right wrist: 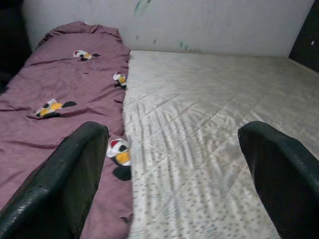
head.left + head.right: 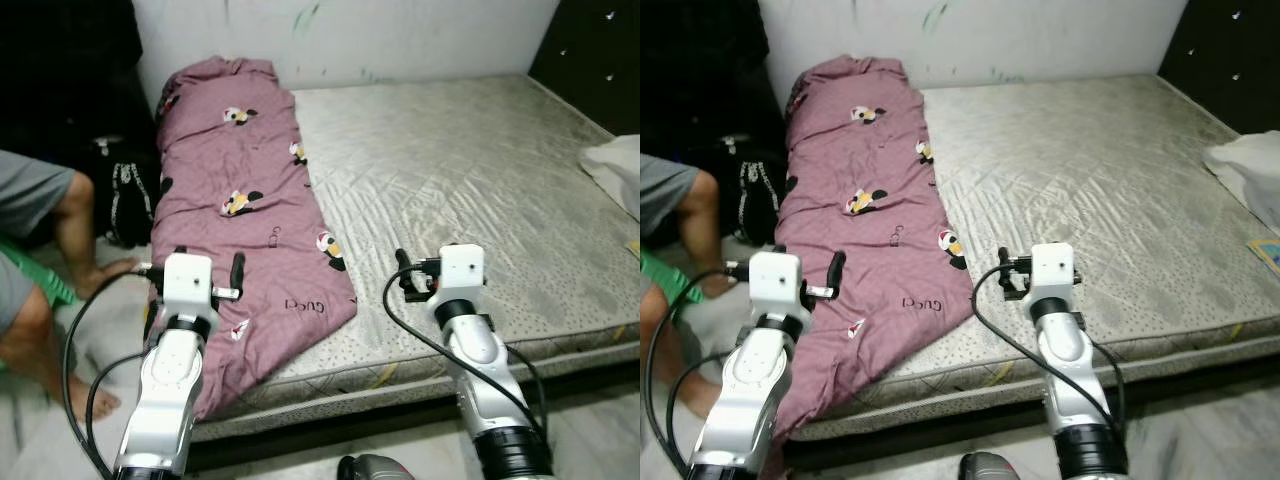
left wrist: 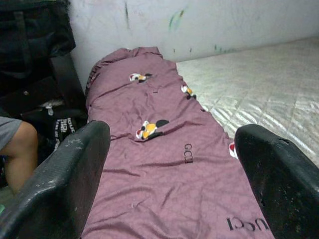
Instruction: Clean up the room
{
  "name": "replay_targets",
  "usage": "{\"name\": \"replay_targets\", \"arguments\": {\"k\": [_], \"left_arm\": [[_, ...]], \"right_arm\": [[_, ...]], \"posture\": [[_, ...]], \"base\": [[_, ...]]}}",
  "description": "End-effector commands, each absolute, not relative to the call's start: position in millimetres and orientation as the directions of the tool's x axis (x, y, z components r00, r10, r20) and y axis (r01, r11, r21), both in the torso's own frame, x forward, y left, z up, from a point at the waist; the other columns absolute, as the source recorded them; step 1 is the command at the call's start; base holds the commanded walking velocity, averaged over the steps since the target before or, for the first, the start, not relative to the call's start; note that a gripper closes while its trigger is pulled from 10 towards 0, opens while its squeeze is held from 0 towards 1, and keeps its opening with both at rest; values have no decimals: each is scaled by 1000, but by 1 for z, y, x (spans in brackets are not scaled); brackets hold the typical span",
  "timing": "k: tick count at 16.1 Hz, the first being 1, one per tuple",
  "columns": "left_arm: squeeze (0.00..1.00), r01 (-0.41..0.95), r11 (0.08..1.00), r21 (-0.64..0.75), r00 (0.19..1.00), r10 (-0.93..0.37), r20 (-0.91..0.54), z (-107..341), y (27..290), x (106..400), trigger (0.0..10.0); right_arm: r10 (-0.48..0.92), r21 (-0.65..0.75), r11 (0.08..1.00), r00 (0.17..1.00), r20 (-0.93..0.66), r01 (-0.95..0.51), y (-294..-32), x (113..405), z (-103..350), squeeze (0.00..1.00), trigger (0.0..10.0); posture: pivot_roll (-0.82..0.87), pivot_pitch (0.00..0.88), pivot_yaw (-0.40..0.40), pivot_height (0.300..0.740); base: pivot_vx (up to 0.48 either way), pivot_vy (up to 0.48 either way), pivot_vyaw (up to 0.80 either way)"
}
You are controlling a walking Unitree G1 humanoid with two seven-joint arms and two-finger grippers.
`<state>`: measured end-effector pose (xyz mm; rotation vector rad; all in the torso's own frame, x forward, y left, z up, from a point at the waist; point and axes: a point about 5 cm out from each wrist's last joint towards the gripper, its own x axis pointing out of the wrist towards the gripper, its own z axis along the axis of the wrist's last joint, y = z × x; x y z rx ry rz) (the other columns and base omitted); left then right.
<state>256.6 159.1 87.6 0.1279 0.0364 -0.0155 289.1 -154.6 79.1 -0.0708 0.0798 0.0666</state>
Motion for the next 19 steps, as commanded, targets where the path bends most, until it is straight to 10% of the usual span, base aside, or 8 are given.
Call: {"name": "replay_targets", "arguments": {"k": [1,13,19], "left_arm": [[0,10,991,130,999,-5,-37,88,163,254,10000],[0,-71,990,118,997,74,-19,93,174,242,10000],[0,-94,989,115,995,97,-18,96,175,242,10000]], "right_arm": [[85,-66,994,993,-77,-90,-150,288,79,0,10000],[159,-75,983,983,-87,-166,-144,289,82,0,10000],[169,-74,982,981,-99,-176,-147,293,84,0,10000]], "posture": [[-37,0,24,740],[-10,0,-29,740],[-10,0,-54,665]], "base": [[0,0,0],[0,0,-44],[0,0,0]]}}
